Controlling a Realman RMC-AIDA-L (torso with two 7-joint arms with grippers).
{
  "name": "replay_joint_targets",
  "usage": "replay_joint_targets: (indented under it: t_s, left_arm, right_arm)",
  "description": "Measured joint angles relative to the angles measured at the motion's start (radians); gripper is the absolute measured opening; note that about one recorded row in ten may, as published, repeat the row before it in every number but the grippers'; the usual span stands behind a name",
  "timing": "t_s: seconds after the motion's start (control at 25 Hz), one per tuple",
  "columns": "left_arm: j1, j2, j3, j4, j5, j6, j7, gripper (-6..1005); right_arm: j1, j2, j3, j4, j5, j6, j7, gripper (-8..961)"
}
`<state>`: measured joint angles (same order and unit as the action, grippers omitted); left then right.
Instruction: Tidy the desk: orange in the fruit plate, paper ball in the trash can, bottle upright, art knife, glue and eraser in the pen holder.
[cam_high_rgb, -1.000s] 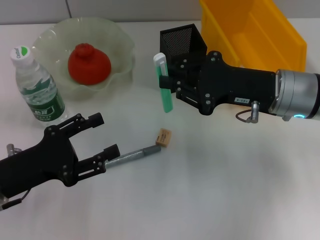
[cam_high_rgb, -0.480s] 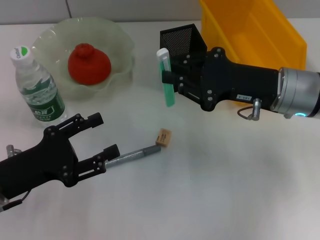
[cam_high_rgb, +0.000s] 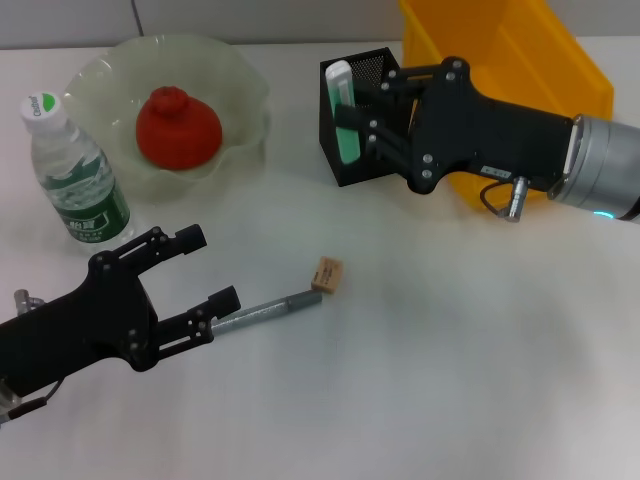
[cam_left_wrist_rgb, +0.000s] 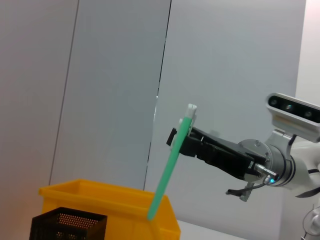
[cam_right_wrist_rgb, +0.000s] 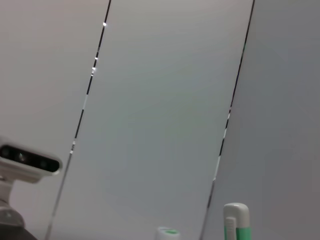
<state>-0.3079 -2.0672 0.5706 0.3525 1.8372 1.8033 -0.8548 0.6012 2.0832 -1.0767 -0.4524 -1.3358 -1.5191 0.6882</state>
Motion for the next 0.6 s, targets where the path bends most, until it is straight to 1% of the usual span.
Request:
replay_joint_targets:
  t_s: [0.08,0.12,0.24,0.4,0.56,0.6]
  left_arm:
    - [-0.003,-0.001,-0.005,-0.002,0.0,-0.005,0.0,799]
    - [-0.003,-0.001,-0.005,-0.002,0.0,-0.005,0.0,799]
    - [-0.009,-0.001,-0.008,-0.007,-0.003,-0.01,0.0,800]
    - [-0.012,-0.001,-0.012,-0.013,-0.007,-0.012,0.0,800]
    - [-0.019,-0.001,-0.016,-0.02,-0.022,-0.019,0.001,800]
    - [-0.02,-0.001,-0.017,-0.022,-0.024,-0.019,0.001,800]
  right_arm:
    - [0.001,0.002,-0.003,0.016,0.047,0.019,-0.117,154]
    - [0.001,0.002,-0.003,0.016,0.047,0.019,-0.117,154]
    - [0.014,0.005,-0.013,0.041,0.11,0.071,-0.218,154]
    - [0.053,0.006,-0.016,0.093,0.195,0.14,-0.307,154]
    - [0.099,0.009,-0.015,0.135,0.223,0.204,-0.395,154]
    - [0.099,0.009,-0.015,0.135,0.223,0.204,-0.395,154]
